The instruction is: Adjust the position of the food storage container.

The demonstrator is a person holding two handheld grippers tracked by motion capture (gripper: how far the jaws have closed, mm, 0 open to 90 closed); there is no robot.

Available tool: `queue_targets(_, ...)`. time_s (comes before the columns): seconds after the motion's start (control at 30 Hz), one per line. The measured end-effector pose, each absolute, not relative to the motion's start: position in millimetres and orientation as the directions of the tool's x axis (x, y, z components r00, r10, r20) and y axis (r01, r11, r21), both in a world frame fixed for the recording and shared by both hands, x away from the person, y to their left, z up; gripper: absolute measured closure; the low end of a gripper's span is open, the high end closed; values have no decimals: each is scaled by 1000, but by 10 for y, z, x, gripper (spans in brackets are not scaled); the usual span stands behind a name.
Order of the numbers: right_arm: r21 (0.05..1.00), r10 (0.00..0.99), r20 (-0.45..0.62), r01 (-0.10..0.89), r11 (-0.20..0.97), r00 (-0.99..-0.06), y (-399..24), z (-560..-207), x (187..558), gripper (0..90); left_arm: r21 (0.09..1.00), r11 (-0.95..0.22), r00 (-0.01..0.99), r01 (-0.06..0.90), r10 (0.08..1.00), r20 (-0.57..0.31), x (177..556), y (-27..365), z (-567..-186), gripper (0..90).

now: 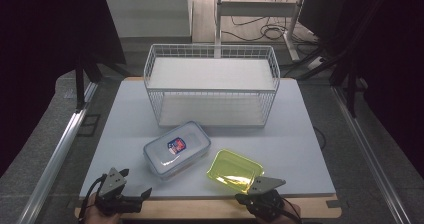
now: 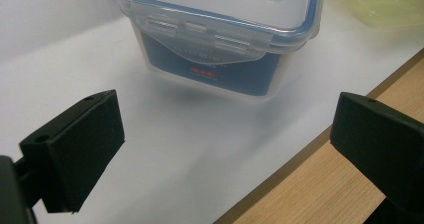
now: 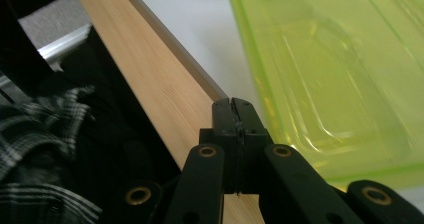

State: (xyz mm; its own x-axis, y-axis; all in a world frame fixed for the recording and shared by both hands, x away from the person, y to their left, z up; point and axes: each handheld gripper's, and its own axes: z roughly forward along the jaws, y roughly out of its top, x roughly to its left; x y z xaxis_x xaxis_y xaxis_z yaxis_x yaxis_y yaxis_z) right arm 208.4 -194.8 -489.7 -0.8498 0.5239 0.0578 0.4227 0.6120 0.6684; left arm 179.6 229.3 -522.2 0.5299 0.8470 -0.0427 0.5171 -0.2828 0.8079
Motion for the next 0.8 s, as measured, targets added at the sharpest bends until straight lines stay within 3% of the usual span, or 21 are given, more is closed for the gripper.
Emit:
queue_targets(0.1, 672, 530, 85, 442, 595, -844, -2005, -4907, 2130, 894, 807, -284, 529, 518, 848, -41, 1798, 2292, -5225, 8)
queue_targets(0.57, 663, 643, 20, 491, 565, -766, -2371, -4877, 2410, 893, 805, -291, 531, 516, 846, -35, 1798, 2281, -5224, 9)
queue_targets(0.8, 723, 588, 46, 433, 538, -807, -2140, -4715, 2425, 894, 805, -288, 527, 518, 849, -35, 1802, 2283, -5226, 10)
